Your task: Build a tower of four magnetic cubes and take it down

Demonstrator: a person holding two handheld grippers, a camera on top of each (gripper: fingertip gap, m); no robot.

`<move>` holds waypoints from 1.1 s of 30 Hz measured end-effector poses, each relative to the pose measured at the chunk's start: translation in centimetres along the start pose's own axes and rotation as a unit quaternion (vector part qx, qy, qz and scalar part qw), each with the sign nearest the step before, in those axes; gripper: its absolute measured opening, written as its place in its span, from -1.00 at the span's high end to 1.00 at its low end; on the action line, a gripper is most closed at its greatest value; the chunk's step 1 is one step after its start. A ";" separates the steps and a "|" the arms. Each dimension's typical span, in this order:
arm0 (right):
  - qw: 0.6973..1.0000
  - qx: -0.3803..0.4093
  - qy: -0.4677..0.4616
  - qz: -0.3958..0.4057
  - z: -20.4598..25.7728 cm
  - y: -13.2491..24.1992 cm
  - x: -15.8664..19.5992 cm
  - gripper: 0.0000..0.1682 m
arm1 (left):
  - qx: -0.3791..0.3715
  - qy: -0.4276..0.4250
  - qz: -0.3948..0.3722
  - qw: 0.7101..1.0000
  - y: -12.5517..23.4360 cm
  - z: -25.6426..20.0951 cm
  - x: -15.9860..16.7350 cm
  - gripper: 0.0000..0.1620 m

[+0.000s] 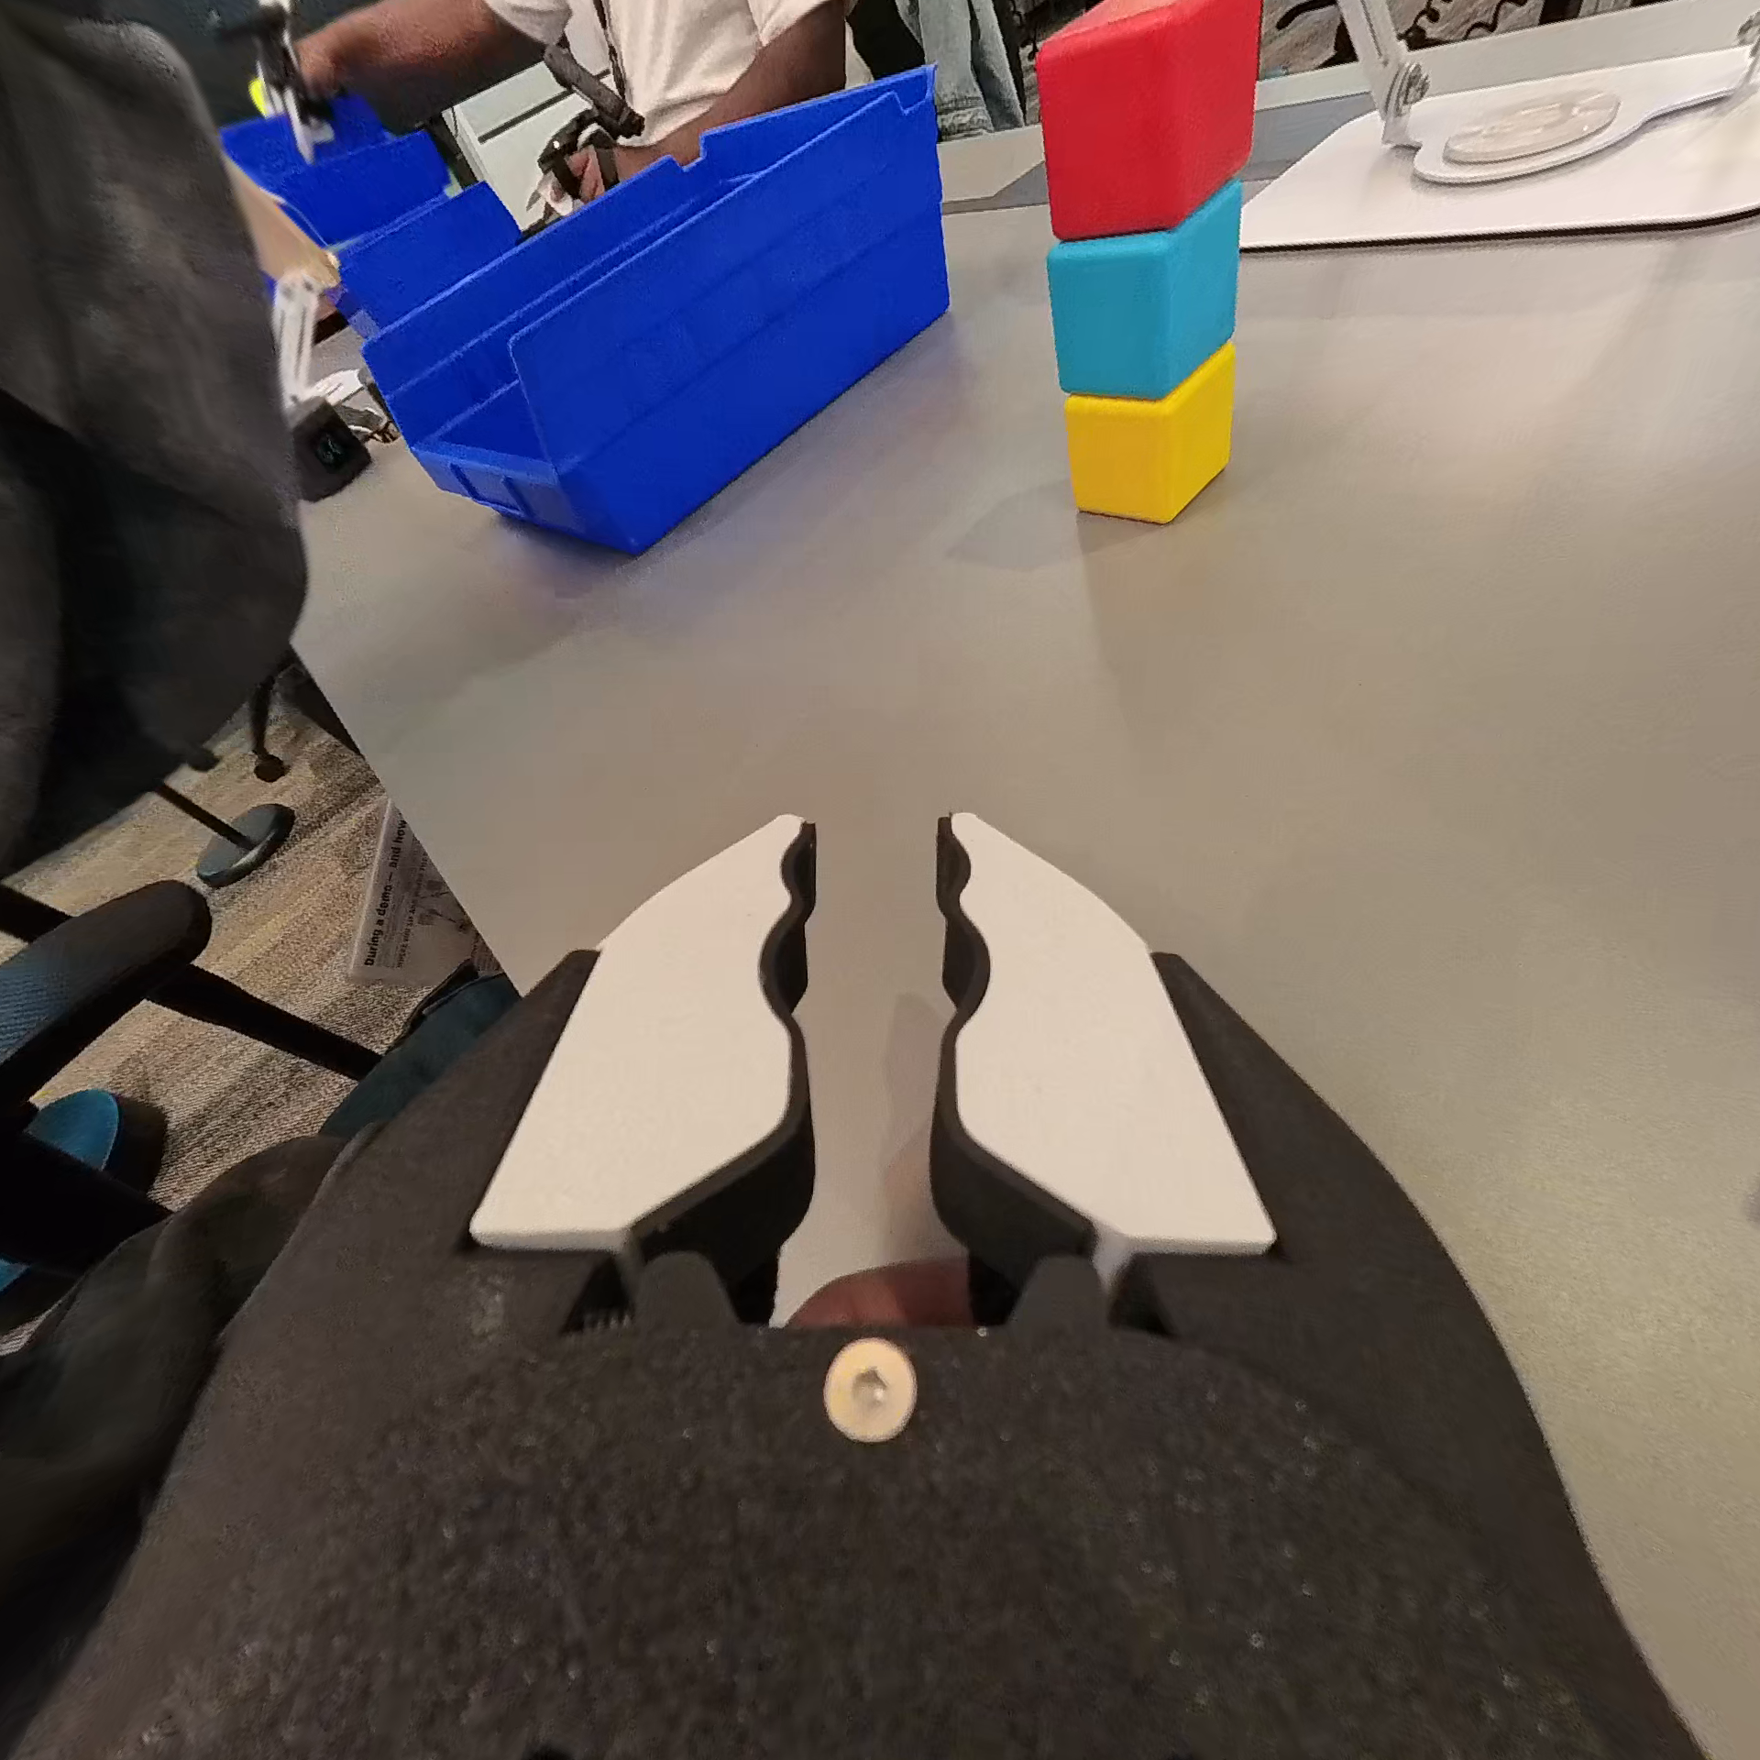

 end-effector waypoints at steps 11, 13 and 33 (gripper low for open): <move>0.999 -0.014 0.020 0.033 0.8 -0.9 0.6 0.73 | -0.022 0.078 0.212 0.974 1.0 2.5 15.9 0.13; 0.999 -0.015 0.025 0.038 0.9 -1.0 0.7 0.73 | 0.010 0.101 0.210 0.972 -0.4 2.4 17.3 0.17; 0.999 -0.016 0.016 0.040 0.8 -1.0 0.7 0.73 | 0.066 0.111 0.214 0.968 -2.8 3.9 20.1 0.39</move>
Point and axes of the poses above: each gripper's, where its closed fingertips meet, y back along the fingers, x out of its underside, z = x × y across the jaws, the point moved 3 cm from there along y, back along the fingers, and after that the axes turned 4 degrees about -z, right-handed, at the moved point
